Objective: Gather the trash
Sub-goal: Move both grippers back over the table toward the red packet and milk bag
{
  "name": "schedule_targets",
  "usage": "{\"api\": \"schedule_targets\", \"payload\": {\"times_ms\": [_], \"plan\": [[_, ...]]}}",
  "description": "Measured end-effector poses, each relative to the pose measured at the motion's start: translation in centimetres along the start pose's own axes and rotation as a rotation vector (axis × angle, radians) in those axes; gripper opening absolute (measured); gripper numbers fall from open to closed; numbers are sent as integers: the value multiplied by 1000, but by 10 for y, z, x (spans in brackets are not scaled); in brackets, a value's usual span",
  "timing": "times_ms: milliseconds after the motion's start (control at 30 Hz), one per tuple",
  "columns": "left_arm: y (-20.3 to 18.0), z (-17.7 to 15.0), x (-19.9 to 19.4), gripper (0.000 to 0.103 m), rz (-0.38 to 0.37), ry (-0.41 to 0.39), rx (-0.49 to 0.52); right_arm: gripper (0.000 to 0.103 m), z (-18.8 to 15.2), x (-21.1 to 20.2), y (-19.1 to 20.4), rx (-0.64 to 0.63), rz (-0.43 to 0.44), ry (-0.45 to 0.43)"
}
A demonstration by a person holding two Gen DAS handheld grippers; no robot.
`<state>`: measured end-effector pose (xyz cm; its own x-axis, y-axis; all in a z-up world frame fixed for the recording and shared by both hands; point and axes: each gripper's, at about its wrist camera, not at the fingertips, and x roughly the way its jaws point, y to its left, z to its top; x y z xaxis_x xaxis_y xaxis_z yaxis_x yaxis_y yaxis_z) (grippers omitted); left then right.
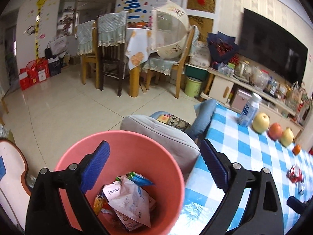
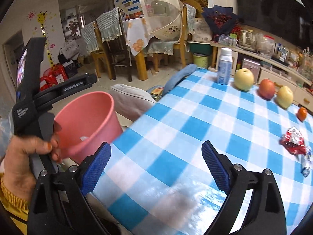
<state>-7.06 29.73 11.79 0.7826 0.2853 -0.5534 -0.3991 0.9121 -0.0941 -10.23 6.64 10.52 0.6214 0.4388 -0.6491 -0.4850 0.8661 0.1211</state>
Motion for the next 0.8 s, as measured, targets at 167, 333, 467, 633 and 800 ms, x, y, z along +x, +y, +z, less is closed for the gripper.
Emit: {"api": "schedule_targets", "payload": {"times_ms": [167, 333, 467, 633, 800], "plan": [[-29, -7, -2, 94, -19, 7, 75, 93, -9, -13, -15, 8, -26, -5], [-52, -14, -3, 94, -32, 16, 139, 93, -16, -27, -31, 31, -48, -21], [-67, -18, -2, 94, -37, 28, 179, 93, -22, -33, -45, 53, -64, -28], [-85, -23, 1, 95, -41, 39, 220, 93, -29, -37, -61, 80, -73, -27], [-102, -28, 1, 95, -41, 46, 275, 93, -35, -41, -73, 79, -96, -36]]}}
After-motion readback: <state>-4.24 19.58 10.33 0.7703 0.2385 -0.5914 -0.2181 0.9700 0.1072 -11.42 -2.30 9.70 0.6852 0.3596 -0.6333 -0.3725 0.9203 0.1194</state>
